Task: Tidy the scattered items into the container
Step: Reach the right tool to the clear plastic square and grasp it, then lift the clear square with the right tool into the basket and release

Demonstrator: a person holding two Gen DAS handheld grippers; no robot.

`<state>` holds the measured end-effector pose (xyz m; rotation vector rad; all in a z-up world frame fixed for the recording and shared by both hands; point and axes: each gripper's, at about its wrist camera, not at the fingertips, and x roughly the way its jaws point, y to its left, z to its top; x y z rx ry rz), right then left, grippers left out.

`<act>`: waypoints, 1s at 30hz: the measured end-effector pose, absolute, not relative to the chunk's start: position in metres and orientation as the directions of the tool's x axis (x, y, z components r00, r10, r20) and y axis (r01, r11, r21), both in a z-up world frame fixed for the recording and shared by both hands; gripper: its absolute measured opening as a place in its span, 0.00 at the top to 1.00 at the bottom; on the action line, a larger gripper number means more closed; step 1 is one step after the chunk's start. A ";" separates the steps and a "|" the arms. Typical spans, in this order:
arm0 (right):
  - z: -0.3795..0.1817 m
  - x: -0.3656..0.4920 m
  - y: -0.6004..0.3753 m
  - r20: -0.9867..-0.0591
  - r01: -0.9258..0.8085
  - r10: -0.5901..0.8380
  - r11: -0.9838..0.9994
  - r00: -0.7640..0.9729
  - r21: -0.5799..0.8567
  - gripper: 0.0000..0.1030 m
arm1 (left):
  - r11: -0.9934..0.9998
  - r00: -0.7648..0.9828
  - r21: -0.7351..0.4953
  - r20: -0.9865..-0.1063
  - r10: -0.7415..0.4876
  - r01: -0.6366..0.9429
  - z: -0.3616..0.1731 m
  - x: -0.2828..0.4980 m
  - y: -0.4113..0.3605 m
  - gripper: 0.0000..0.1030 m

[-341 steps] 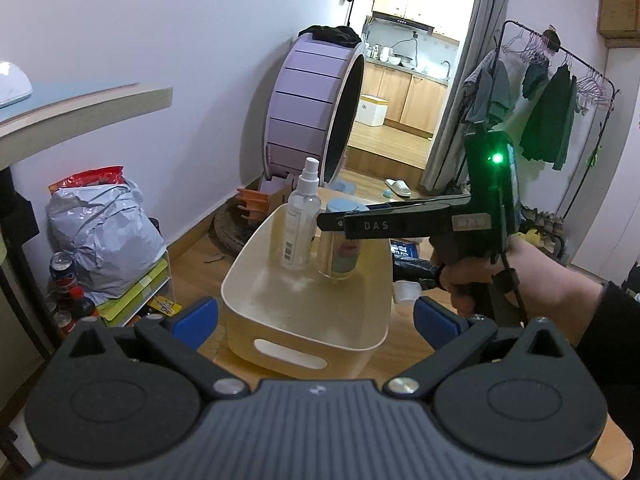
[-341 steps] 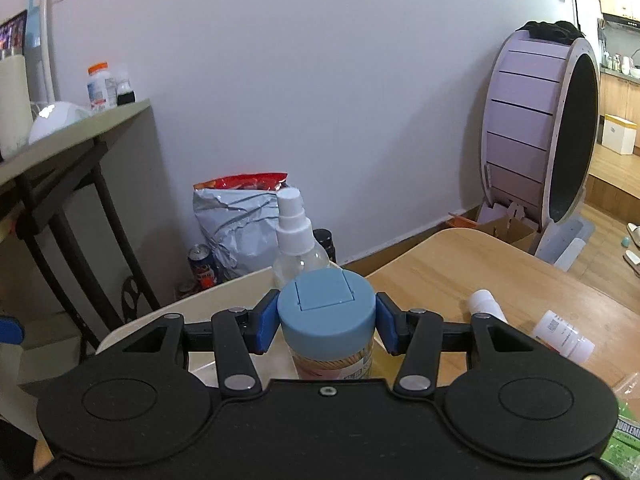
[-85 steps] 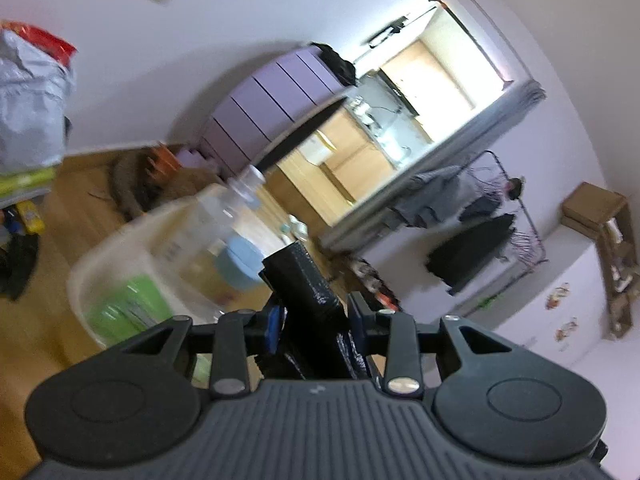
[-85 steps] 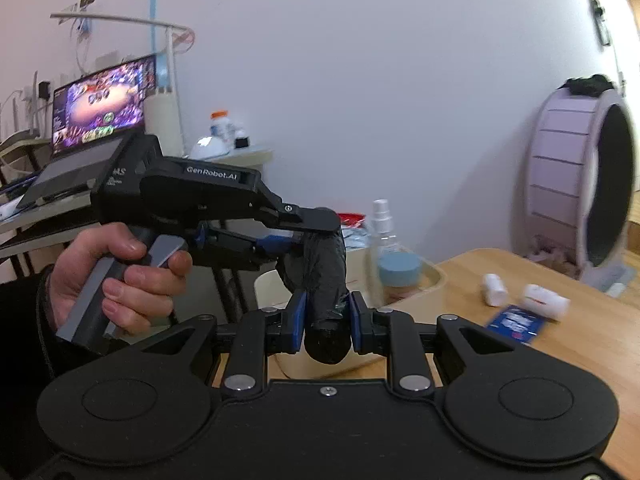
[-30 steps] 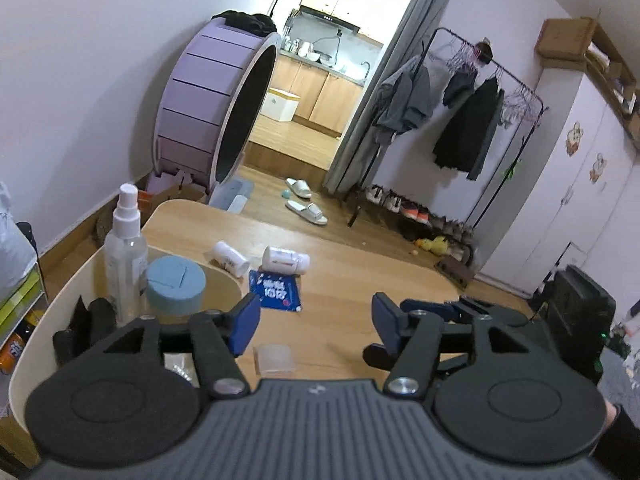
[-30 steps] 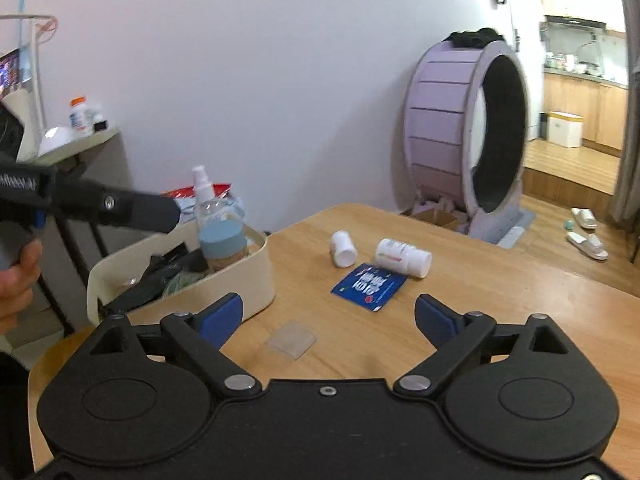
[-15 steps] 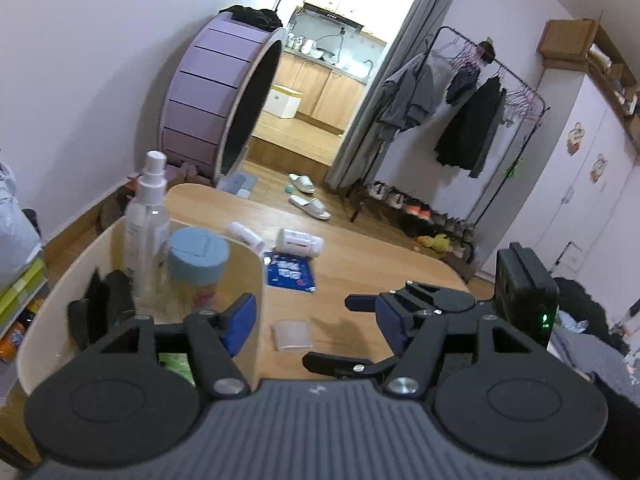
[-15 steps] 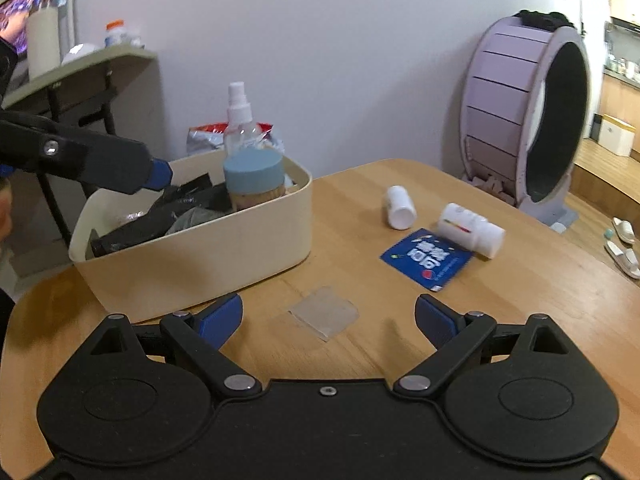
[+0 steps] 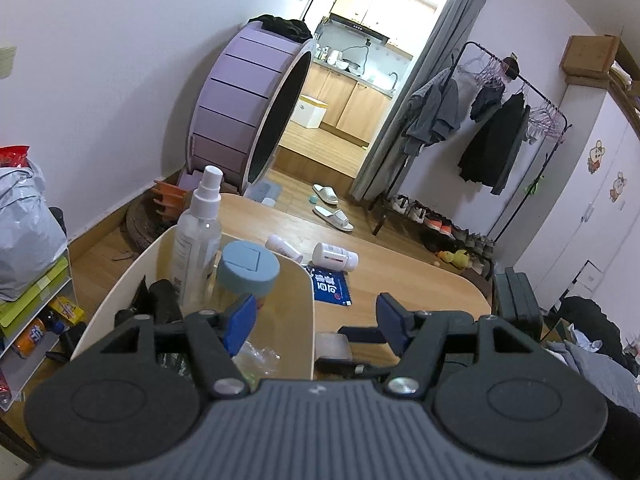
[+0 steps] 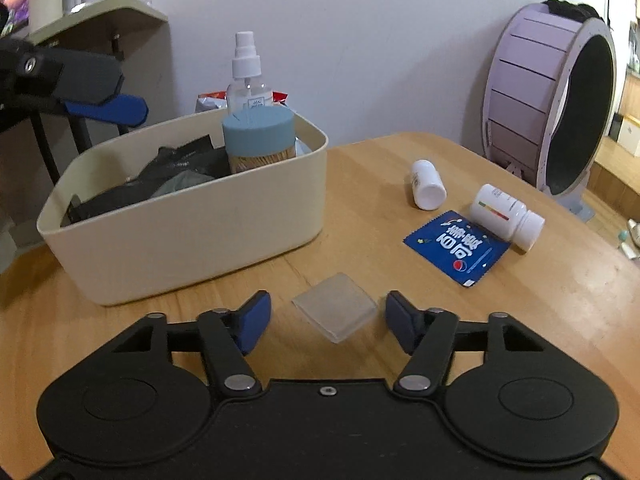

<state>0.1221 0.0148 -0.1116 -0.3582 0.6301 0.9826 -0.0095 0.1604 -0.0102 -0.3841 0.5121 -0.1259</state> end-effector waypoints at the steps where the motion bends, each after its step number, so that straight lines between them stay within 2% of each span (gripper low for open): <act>1: -0.111 0.123 0.014 -0.641 -0.854 0.655 0.521 0.400 -0.001 0.63 | 0.921 0.867 -0.389 -0.452 -0.211 0.022 -0.010 -0.010 0.161 0.37; 4: -0.110 0.121 0.011 -0.648 -0.861 0.647 0.507 0.401 -0.027 0.69 | 0.920 0.870 -0.392 -0.446 -0.211 0.022 -0.009 -0.011 0.162 0.37; 8: -0.107 0.116 0.006 -0.647 -0.861 0.642 0.507 0.410 -0.043 0.73 | 0.918 0.875 -0.395 -0.437 -0.209 0.022 -0.006 -0.013 0.164 0.37; 20: -0.053 0.092 -0.037 -0.529 -0.825 0.699 0.565 0.481 -0.004 0.73 | 0.928 0.891 -0.373 -0.421 -0.171 0.002 0.011 -0.031 0.173 0.37; 26: -0.021 0.074 -0.017 -0.465 -0.866 0.768 0.500 0.441 0.004 0.73 | 0.945 0.892 -0.321 -0.440 -0.098 -0.055 0.024 -0.045 0.182 0.37; 30: -0.016 0.065 0.016 -0.461 -0.901 0.802 0.434 0.379 0.015 0.73 | 0.940 0.899 -0.332 -0.433 -0.074 -0.082 0.028 -0.064 0.194 0.37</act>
